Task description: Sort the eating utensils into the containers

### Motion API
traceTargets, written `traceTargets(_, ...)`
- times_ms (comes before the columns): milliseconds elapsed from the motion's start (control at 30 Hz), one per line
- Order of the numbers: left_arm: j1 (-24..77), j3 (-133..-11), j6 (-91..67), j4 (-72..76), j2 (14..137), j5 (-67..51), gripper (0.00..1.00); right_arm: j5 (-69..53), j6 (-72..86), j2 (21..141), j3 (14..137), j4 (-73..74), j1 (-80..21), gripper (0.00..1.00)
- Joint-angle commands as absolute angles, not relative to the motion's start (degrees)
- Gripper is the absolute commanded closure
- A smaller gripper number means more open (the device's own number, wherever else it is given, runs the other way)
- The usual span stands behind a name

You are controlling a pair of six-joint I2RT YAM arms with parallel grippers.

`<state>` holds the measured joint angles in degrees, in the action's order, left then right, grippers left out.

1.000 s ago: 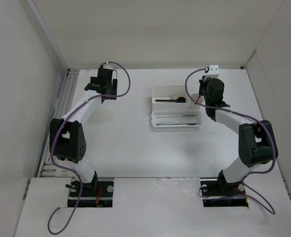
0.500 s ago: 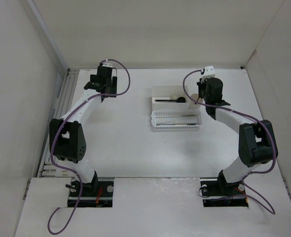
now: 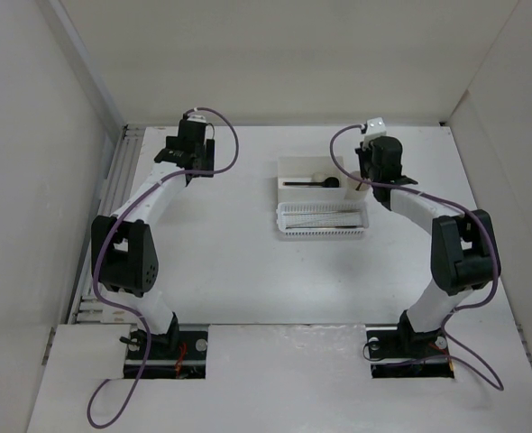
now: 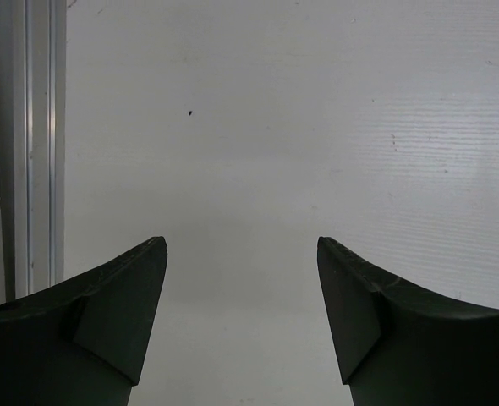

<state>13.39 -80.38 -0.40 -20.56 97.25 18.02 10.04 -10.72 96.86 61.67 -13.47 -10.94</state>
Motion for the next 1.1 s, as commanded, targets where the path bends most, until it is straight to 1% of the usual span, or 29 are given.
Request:
traceTargets(0, 13.1, -83.1, -0.7, -20.5, 96.9, 18.0, 0.31, 8.8, -11.1, 96.6, 64.2, -13.3, -10.9, 1.00)
traceTargets(33, 13.1, -83.1, -0.1, -20.5, 96.9, 18.5, 0.31, 8.8, -11.1, 96.6, 64.2, -13.3, -10.9, 1.00)
traceTargets(67, 13.1, -83.1, -0.1, -20.5, 96.9, 18.5, 0.31, 8.8, -11.1, 96.6, 64.2, -12.7, -10.9, 0.98)
traceTargets(133, 13.1, -83.1, -0.1, -20.5, 96.9, 18.5, 0.31, 8.2, -11.6, 96.6, 64.2, -11.4, -10.9, 0.87)
traceTargets(167, 13.1, -83.1, -0.1, -20.5, 96.9, 18.5, 0.31, 8.2, -11.6, 96.1, 63.7, -11.4, -10.9, 0.80)
traceTargets(200, 13.1, -83.1, -0.1, -20.5, 96.9, 18.5, 0.31, 7.7, -11.6, 96.1, 63.7, -11.4, -10.9, 0.76)
traceTargets(267, 13.1, -83.6, 0.4, -20.5, 96.9, 18.5, 0.31, 7.0, -11.6, 95.5, 63.7, -10.9, -10.9, 0.63)
traceTargets(333, 13.1, -83.6, 0.4, -20.0, 97.4, 18.5, 0.31, 7.0, -11.6, 95.0, 63.7, -10.9, -10.9, 0.59)
traceTargets(500, 13.1, -84.1, 0.4, -20.0, 97.4, 18.5, 0.31, 6.5, -11.6, 93.9, 63.7, -10.9, -10.9, 0.57)
traceTargets(600, 13.1, -84.1, 0.4, -20.0, 97.4, 18.0, 0.31, 5.8, -11.6, 90.9, 63.7, -10.9, -10.9, 0.57)
traceTargets(667, 13.1, -84.1, 0.4, -20.0, 97.4, 18.0, 0.31, 5.8, -11.1, 88.6, 63.7, -10.9, -10.9, 0.49)
traceTargets(700, 13.1, -84.1, 0.4, -20.0, 96.9, 18.0, 0.31, 6.7, -9.4, 85.8, 63.7, -10.9, -10.2, 0.44)
traceTargets(733, 13.1, -84.1, 0.4, -20.0, 96.2, 18.5, 0.31, 9.7, -7.1, 84.4, 63.7, -10.9, -8.8, 0.36)
traceTargets(767, 13.1, -82.8, -0.1, -20.0, 96.2, 18.5, 0.31, 11.8, -4.4, 83.0, 63.7, -10.9, -7.6, 0.21)
traceTargets(833, 12.6, -81.7, -0.6, -20.0, 94.4, 19.1, 0.31, 15.0, 3.0, 78.8, 63.1, -10.9, -4.4, 0.09)
traceTargets(867, 12.0, -80.2, -0.6, -19.3, 93.9, 19.6, 0.31, 18.7, 5.3, 77.2, 61.3, -10.9, -0.7, 0.00)
traceTargets(933, 10.6, -78.7, -1.1, -19.2, 93.1, 19.6, 0.31, 21.0, 9.8, 73.1, 59.6, -10.9, 3.2, 0.00)
traceTargets(1000, 10.1, -77.3, -1.7, -19.2, 92.6, 20.9, 0.31, 20.2, 11.0, 71.0, 58.9, -8.9, 9.3, 0.00)
traceTargets(1033, 9.2, -77.3, -1.7, -19.2, 92.5, 21.5, 0.31, 19.4, 12.1, 70.5, 58.9, -7.0, 11.3, 0.00)
traceTargets(1067, 8.4, -76.3, -2.2, -19.2, 91.9, 23.0, 0.31, 18.8, 13.2, 70.5, 60.1, -1.4, 13.6, 0.00)
